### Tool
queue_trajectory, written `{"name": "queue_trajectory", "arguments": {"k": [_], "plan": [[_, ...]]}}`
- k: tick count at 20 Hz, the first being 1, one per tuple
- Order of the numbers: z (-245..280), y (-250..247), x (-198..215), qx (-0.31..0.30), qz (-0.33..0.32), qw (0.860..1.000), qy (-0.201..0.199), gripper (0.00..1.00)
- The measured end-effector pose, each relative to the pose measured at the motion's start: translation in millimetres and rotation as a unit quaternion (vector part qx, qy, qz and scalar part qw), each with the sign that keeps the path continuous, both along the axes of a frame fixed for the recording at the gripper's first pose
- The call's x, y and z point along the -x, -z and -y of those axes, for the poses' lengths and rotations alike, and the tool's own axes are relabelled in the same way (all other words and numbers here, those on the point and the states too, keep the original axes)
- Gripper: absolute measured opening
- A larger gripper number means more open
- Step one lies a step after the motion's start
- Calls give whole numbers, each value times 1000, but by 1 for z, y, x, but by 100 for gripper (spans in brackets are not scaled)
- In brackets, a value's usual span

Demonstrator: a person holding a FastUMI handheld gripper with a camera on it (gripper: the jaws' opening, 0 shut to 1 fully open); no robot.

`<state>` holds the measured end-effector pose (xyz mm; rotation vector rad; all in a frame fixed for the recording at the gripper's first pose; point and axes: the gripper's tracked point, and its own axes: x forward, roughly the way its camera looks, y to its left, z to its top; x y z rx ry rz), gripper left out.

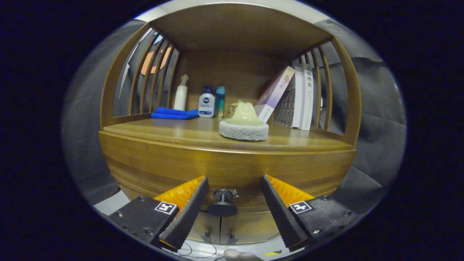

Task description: Pull open the drawer, take out the items inside it, and place them on the countertop above the cabinet.

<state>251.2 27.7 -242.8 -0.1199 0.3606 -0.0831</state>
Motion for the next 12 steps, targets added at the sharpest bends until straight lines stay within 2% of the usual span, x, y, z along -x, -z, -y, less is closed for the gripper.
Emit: {"name": "queue_trajectory", "arguments": {"k": [5,12], "plan": [[1,-15,21,-23,-28,999,-8,99],[5,-106,90,-44,17,998,-51,98]]}}
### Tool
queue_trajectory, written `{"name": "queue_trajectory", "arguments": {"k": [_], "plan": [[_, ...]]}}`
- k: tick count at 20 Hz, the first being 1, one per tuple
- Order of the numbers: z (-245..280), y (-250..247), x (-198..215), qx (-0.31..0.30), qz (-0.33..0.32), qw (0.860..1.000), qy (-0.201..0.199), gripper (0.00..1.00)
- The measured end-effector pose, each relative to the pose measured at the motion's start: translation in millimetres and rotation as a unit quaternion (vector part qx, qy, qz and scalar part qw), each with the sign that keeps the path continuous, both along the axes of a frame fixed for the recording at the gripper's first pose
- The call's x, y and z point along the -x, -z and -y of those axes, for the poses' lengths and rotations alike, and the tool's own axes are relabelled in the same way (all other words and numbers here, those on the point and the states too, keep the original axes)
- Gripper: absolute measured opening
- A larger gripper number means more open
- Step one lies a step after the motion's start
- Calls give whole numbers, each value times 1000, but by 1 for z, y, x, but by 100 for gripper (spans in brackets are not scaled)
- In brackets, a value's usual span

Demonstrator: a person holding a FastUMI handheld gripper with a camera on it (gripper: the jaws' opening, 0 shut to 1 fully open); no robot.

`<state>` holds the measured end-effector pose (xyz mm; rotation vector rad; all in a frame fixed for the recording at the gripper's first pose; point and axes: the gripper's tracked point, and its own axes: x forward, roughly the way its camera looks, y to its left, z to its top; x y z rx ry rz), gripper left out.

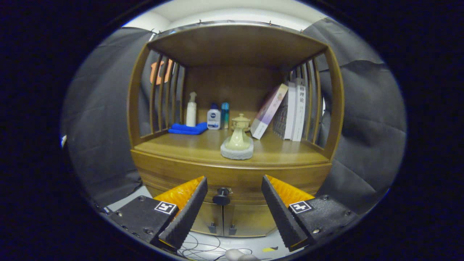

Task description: Pull open the drawer, take out the items inside it, and place them on the countertop above the cabinet.

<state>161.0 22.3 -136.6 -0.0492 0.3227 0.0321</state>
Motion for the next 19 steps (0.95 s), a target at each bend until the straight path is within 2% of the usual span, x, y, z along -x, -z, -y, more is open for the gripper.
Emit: {"name": "queue_trajectory", "arguments": {"k": [6,12,16,19], "plan": [[20,-89,70,-36,82,996,-15,98],[51,-144,130,-24,162,986,-10,98],[69,-158,159,-48,194,980,-5,98],[74,-154,162,-43,182,982,0,98]]}}
